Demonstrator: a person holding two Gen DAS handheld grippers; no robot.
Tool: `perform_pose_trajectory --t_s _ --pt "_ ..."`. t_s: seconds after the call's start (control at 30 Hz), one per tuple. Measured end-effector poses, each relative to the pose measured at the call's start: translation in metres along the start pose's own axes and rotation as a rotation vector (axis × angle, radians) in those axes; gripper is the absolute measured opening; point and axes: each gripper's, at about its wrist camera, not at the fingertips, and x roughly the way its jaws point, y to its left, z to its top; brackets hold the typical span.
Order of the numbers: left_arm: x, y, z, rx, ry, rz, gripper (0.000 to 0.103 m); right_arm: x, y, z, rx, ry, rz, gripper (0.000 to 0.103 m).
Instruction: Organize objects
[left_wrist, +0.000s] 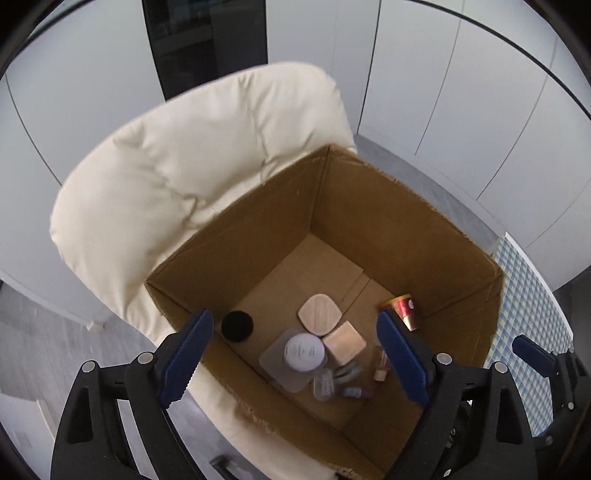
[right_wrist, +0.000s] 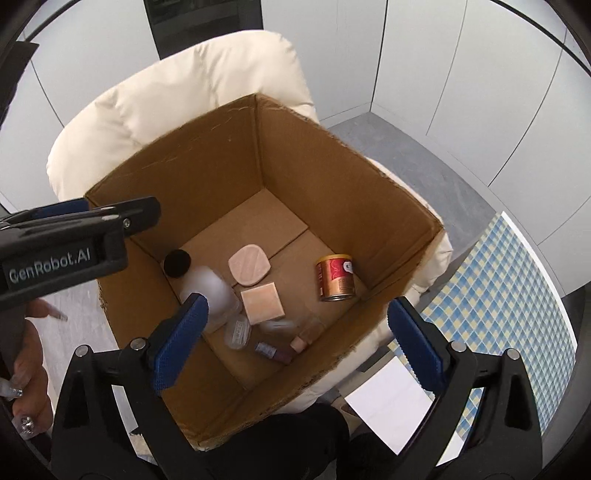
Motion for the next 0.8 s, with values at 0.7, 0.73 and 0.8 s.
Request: perform_pose_trajectory --t_s 0.7,0.73,0.8 --pt "-0.062 -0.043 -0.032 0.233 0.08 -0.133 0.1 -0.091 -0.053 -0.055 0.311 -0.004 -0.187 0.099" --pt "-0.066 -0.047 -0.033 0.239 0.081 -0.151 0.1 -0.098 -0.057 -0.058 0.33 -0.014 -0.193 0.099" --pt "-0.083 -0.058 -0.036 0.268 0.072 -0.185 0.1 -0.116 -0.062 -0.065 0.355 -0.039 -0.209 0.099"
